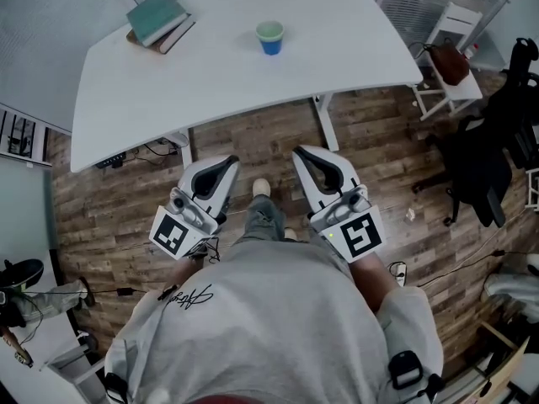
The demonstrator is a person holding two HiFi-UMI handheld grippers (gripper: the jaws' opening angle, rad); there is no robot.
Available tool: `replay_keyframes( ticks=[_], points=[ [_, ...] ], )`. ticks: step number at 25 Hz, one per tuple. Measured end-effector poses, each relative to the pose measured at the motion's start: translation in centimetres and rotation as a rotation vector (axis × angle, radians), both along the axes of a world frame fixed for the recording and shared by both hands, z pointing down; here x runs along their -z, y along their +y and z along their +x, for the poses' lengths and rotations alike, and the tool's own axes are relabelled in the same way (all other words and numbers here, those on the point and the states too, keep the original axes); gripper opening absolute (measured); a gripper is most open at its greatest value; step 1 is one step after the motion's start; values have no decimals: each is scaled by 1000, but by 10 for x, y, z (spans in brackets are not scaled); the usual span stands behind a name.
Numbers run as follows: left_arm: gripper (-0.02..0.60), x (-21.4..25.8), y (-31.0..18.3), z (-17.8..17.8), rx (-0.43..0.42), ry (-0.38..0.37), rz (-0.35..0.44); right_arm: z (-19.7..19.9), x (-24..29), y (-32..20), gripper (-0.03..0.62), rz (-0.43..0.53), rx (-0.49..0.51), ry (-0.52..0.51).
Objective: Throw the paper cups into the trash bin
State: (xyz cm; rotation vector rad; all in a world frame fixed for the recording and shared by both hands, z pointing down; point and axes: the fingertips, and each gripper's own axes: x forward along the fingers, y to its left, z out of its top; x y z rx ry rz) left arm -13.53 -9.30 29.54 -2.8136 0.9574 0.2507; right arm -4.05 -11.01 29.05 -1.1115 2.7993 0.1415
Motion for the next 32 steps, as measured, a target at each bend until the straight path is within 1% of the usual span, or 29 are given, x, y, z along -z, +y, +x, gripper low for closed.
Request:
replay_keyframes(
  ticks=[3,6,15,24,32],
  points=[
    [-6,4,-11,-1,-7,14,9,-1,2,-11,11,4,-6,-1],
    [-6,0,-21,-8,-5,9,14,-3,3,-21,11,6,-11,-4],
    [-6,0,-56,-13,-8,7,8,-7,1,-54,11,2,-19,4],
    [-6,5,-97,-21,-8,15,-5,-13,12,-93,11,15,-18,14],
    [-6,11,-135,-25,-34,7,-7,-18,17,-131,11,14,-35,9]
  ],
)
